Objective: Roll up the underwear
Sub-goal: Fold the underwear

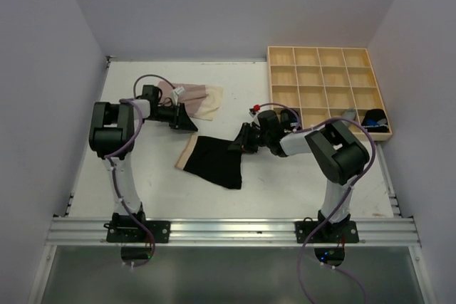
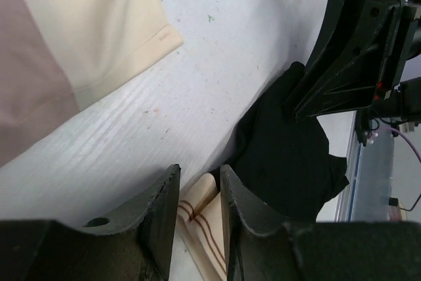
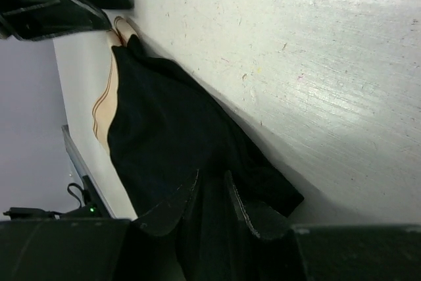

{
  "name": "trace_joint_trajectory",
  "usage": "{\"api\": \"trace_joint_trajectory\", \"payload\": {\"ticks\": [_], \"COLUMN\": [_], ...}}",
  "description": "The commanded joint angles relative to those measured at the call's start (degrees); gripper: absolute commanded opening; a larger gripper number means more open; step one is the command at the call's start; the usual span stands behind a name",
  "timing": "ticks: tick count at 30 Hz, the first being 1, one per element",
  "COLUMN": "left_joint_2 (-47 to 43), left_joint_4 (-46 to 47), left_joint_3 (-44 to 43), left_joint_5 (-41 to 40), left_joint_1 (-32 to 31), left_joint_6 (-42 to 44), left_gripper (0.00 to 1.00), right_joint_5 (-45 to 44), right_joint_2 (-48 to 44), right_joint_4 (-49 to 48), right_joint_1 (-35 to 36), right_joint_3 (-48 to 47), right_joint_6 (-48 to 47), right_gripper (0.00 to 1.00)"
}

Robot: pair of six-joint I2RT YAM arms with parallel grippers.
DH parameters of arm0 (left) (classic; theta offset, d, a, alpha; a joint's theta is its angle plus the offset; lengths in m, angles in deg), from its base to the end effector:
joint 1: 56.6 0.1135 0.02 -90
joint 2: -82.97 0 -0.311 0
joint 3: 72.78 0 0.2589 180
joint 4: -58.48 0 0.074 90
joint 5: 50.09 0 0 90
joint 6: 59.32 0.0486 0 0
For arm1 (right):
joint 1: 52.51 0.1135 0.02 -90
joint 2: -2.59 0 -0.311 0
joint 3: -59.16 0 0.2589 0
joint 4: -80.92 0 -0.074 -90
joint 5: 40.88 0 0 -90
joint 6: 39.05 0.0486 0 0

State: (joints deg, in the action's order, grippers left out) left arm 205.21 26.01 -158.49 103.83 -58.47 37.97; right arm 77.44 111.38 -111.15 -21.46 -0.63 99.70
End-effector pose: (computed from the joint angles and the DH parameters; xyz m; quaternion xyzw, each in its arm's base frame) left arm 0.4265 -0.0576 0.1334 0.1628 0.8238 -0.5126 0.1790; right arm 0.3166 0.2175 0.1424 0.0255 0.8740 0.4458 0.1919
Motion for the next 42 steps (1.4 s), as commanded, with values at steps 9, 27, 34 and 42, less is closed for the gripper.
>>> {"api": "trace_joint_trajectory", "payload": {"ticks": [9, 27, 34, 42], "left_joint_2": [-18.17, -0.69, -9.11, -7.46], "left_joint_4": [-3.61, 9.33, -16.14, -45.14], "left_joint_3": [2.43, 8.95, 2.19, 3.31], "left_joint_5": [0.15, 2.87, 11.15, 3.59], "left_joint_1": [-3.03, 0.36, 0.38, 0.02], "left_joint_6": [7.83, -5.27, 16.60, 44.28], "left_gripper": [0.38, 0.35, 0.41, 0.40], "right_joint_5": [-0.81, 1.74, 6.93, 4.65], "right_joint_2": [-11.67, 5.12, -7.86, -12.56], "right_joint_4": [16.51, -1.68, 5.84, 6.16], "right_joint_1": [0.06, -1.69, -0.64, 7.08], "right_joint_3": [-6.87, -1.42, -6.25, -0.20], "right_joint_6": [-7.19, 0.73, -1.38, 2.04], "right_gripper": [0.28, 0.29, 0.30, 0.31]}}
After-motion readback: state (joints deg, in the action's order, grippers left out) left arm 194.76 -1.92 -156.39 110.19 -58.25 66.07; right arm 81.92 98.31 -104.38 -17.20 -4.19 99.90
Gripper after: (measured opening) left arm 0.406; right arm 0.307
